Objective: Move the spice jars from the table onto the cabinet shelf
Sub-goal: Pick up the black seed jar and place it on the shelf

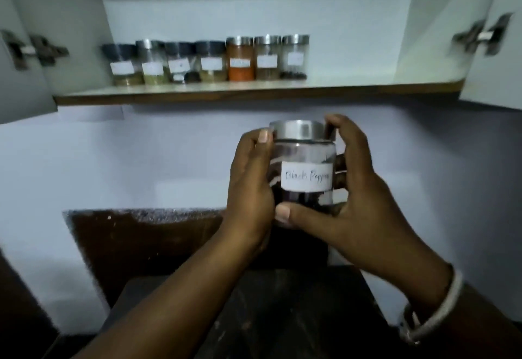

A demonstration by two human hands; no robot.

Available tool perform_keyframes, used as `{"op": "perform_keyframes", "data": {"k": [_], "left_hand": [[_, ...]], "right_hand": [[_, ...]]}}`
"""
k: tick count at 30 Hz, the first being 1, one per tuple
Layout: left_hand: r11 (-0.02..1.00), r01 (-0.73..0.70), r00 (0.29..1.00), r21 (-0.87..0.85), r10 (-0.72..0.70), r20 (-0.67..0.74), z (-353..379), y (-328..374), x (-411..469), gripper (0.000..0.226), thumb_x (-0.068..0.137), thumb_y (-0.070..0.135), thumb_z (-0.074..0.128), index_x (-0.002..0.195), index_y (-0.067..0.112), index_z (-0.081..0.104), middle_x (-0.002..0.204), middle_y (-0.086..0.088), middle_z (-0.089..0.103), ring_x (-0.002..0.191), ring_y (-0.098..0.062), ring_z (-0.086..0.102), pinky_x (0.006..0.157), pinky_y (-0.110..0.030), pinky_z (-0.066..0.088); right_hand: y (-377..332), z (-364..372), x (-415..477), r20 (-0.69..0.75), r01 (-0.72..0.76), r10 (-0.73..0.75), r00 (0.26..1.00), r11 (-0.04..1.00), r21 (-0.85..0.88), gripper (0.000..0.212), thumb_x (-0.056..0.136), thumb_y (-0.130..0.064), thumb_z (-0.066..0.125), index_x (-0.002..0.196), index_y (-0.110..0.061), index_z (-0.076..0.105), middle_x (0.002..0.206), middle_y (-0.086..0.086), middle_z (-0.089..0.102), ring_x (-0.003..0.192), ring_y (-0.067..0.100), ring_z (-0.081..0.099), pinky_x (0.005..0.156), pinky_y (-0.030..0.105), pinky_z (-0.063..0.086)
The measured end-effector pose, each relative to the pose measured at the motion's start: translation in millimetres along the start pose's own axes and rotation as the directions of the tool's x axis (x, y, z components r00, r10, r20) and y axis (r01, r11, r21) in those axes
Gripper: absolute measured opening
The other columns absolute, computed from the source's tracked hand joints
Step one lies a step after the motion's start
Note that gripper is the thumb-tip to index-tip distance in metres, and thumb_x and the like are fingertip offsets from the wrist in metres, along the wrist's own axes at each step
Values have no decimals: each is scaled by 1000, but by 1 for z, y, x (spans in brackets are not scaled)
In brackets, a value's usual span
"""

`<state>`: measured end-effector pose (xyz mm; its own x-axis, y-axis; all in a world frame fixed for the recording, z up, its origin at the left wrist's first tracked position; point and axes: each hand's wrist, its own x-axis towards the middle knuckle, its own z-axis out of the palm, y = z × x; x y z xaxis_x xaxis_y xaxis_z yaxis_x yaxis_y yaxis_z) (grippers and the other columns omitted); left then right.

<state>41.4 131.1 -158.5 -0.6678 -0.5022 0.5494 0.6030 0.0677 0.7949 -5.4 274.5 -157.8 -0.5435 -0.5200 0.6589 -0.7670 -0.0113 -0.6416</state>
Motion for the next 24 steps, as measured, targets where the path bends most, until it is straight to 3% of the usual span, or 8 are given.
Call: {"op": "perform_keyframes", "data": {"k": [1, 3, 7, 10, 13, 15, 19, 24], "left_hand": [[998, -56, 998, 35, 55, 24, 7, 6, 19, 32, 106, 39, 44, 113, 13, 62, 99, 4, 77, 91, -12, 76, 72, -28, 61], [978, -165, 985, 124, 157, 75, 21, 19, 63, 33, 106, 40, 45, 113, 14, 63, 106, -2, 77, 98, -20, 75, 79, -39, 63], [719, -457, 885, 524, 428, 185, 33, 25, 160, 32, 107, 38, 42, 93, 16, 61, 81, 1, 67, 78, -15, 64, 71, -40, 53], [408, -431, 893, 805, 323, 315, 22, 13, 221, 47, 108, 50, 31, 97, 15, 61, 89, -8, 70, 91, -29, 67, 74, -42, 48], [63, -334, 942, 941, 66, 330, 0, -24, 248, 53, 109, 52, 24, 127, 21, 63, 120, -15, 70, 117, -39, 63, 90, -45, 45], [-112, -289, 945, 951, 125, 302, -6, -50, 250, 49, 107, 47, 26, 128, 24, 64, 121, -13, 70, 107, -39, 65, 80, -43, 44], [-133, -288, 917, 948, 249, 313, -5, -64, 253, 43, 100, 43, 31, 104, 24, 69, 105, -5, 71, 87, -32, 65, 68, -36, 41], [-174, -315, 888, 933, 293, 354, -10, -65, 254, 42, 100, 43, 32, 102, 22, 68, 101, -6, 69, 87, -31, 63, 66, -35, 34]], "right_hand": [[-4, -9, 16, -26, 40, -41, 999, 999, -22, 105, 61, -56, 88, 143, -59, 23, 127, -26, 59, 104, -5, 66, 77, 16, 59], [-8, -28, 54, -71, 101, -107, 992, 992, -72, 101, 64, -46, 92, 140, -49, 27, 118, -28, 61, 96, -11, 67, 69, 7, 54], [3, -57, 135, -154, 48, -85, 984, 972, -232, 103, 64, -41, 92, 142, -34, 26, 126, -11, 56, 89, 6, 69, 68, 23, 59], [27, -75, 195, -160, -22, -39, 986, 932, -362, 103, 67, -37, 92, 144, -26, 25, 122, -3, 54, 93, 24, 64, 76, 36, 55], [59, -90, 245, -164, -91, 15, 986, 880, -467, 105, 65, -32, 94, 143, -22, 25, 115, -1, 52, 89, 28, 63, 77, 39, 55], [84, -97, 272, -142, -148, 88, 986, 855, -497, 107, 65, -27, 95, 143, -21, 23, 114, 4, 55, 89, 29, 64, 77, 42, 58], [128, -94, 314, -69, -202, 197, 978, 805, -559, 108, 66, -24, 96, 142, -18, 19, 108, 16, 61, 93, 34, 65, 81, 46, 58], [157, -77, 364, -46, -226, 249, 967, 770, -596, 113, 68, -23, 95, 148, -15, 16, 108, 17, 58, 89, 34, 61, 75, 41, 53]]}}
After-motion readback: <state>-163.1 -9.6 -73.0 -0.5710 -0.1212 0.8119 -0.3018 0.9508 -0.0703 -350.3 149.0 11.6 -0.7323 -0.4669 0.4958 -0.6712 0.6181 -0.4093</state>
